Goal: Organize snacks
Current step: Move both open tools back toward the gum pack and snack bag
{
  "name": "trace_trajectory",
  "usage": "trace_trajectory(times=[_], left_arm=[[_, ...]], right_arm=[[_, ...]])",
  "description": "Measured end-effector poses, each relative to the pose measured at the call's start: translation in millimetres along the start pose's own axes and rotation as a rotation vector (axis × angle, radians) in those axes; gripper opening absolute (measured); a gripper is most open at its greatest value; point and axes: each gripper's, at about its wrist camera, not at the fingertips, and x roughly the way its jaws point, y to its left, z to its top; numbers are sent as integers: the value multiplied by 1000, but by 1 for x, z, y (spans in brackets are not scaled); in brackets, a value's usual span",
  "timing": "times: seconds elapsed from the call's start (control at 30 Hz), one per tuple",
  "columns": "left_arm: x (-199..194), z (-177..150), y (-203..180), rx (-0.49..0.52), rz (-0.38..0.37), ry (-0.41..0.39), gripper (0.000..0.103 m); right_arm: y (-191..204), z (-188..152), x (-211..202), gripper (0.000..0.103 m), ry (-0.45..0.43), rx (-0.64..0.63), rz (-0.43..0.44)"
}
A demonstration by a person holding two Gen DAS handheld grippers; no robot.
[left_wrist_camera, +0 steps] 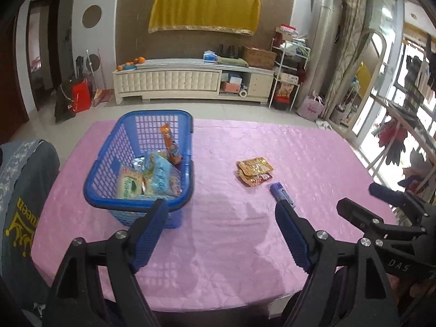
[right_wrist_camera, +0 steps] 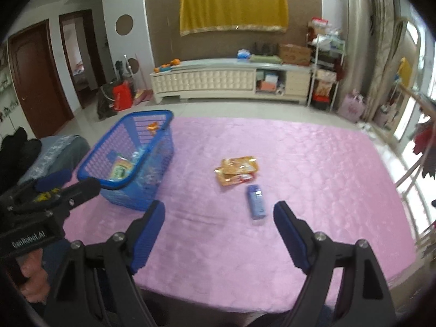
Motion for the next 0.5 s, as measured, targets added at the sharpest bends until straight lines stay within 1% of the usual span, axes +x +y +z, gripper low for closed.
trace_trajectory(times=[0.13,0.27,0.37,0.43,0.5], left_arm=[[16,-2,-21,30,-17,32,79],[36,-4,-43,47,-37,73,79],[54,-5,-59,83,0,79,79],[69,-5,-68,93,-4,98,79],[85,-4,-74,88,-14,126,79]], right_arm=[[-23,-10,4,91,4,14,-13],[-45,-16,12,92,19,34,-45],[-59,-20,21,93,21,33,-88],[-70,-23,30,94,34,34,-104],[-80,-25,40,94,53,57,-96]])
